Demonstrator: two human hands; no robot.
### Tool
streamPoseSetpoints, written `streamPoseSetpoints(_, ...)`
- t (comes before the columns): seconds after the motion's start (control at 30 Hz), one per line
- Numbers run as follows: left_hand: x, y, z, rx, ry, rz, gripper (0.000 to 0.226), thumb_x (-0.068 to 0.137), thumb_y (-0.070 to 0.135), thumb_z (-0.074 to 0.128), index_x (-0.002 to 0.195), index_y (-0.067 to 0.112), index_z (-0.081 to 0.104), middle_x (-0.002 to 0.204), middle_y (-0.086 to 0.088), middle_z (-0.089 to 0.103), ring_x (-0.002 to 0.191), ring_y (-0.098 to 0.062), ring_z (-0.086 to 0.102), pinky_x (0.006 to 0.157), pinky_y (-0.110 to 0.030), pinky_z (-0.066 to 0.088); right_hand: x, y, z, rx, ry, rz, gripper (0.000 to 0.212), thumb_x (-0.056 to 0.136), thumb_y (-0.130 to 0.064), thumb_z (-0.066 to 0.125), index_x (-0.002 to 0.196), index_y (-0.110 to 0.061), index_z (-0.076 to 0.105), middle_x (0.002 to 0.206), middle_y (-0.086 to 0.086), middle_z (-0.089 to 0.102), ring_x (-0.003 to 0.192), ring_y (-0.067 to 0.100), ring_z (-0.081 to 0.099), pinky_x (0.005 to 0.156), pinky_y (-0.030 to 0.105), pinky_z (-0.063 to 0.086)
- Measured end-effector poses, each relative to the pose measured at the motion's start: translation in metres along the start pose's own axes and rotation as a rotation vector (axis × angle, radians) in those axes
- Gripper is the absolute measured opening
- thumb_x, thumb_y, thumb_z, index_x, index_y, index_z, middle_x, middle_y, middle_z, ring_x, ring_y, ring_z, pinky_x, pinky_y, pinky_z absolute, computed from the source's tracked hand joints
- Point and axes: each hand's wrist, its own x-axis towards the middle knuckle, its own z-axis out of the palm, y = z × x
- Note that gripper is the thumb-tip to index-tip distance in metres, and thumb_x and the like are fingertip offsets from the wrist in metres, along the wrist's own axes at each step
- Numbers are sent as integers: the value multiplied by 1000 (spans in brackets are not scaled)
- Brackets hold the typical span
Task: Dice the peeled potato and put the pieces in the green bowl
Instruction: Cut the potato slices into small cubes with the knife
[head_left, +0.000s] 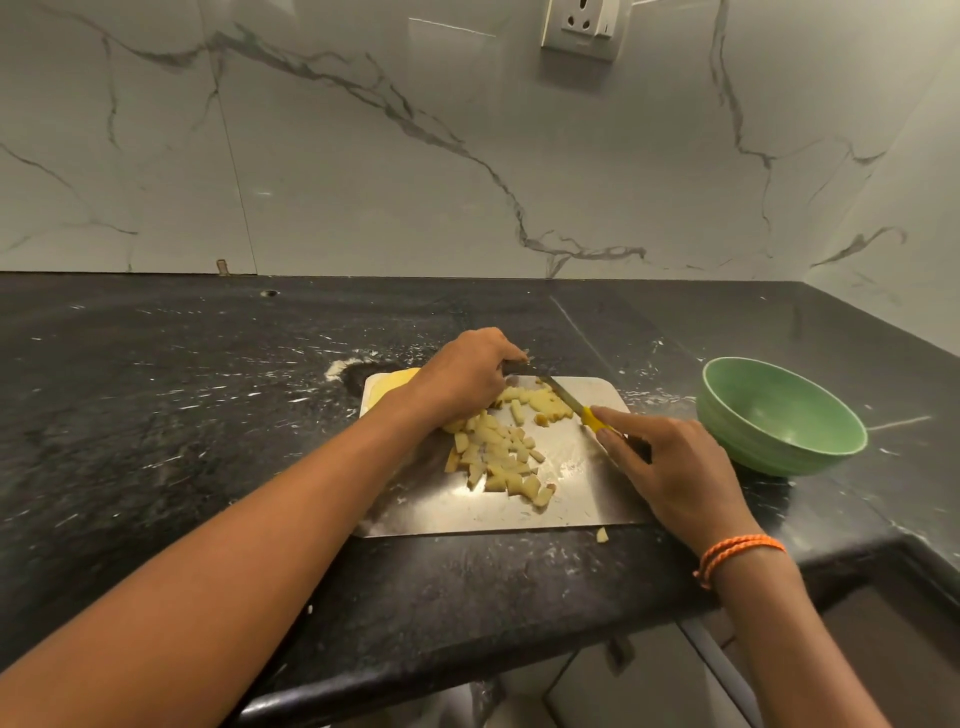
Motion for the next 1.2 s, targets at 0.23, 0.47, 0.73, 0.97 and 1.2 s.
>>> streamPoseSetpoints(0.23, 1, 0, 1, 50, -72, -4, 45, 101, -3, 49, 126, 19, 78, 129, -3, 70, 109, -25, 66, 98, -46, 57, -13, -19, -4, 126, -64, -111, 38, 97, -46, 58, 134, -45, 58, 92, -12, 77, 68, 3, 62, 62, 32, 55)
streamPoseSetpoints(0.47, -3, 2, -4, -48, -13, 8, 43, 100, -3, 49, 106, 21, 84, 114, 0, 77, 90, -14, 69, 83, -36, 62, -41, -18, -7, 103, 107, 56, 34, 97, -42, 61, 131, -39, 66, 68, -13, 66, 58, 5, 56, 57, 37, 52)
streamPoseSetpoints(0.73, -6, -3, -11, -52, 20, 10, 42, 102, 0, 46, 107, 18, 84, 112, 0, 78, 96, -15, 70, 88, -37, 62, -24, -71, 16, 101, 85, 3, 25, 99, -33, 59, 119, -25, 71, 67, -7, 67, 62, 18, 60, 58, 39, 52)
streamPoseSetpoints(0.97, -3, -16, -28, -140, -27, 10, 39, 99, 0, 53, 96, 23, 84, 97, 9, 79, 86, -8, 72, 79, -37, 64, -13, -57, 9, 403, -42, -52, 31, 99, -26, 63, 131, -29, 66, 116, -28, 66, 102, -7, 66, 85, 24, 58)
streamPoseSetpoints(1.2, -7, -16, -36, -326, -335, 153, 13, 96, 33, 78, 107, 28, 82, 104, 10, 79, 105, -17, 71, 101, -42, 56, -19, -49, 3, 593, -37, -19, 31, 97, -25, 66, 128, -27, 68, 99, -25, 71, 91, -10, 65, 77, 11, 50)
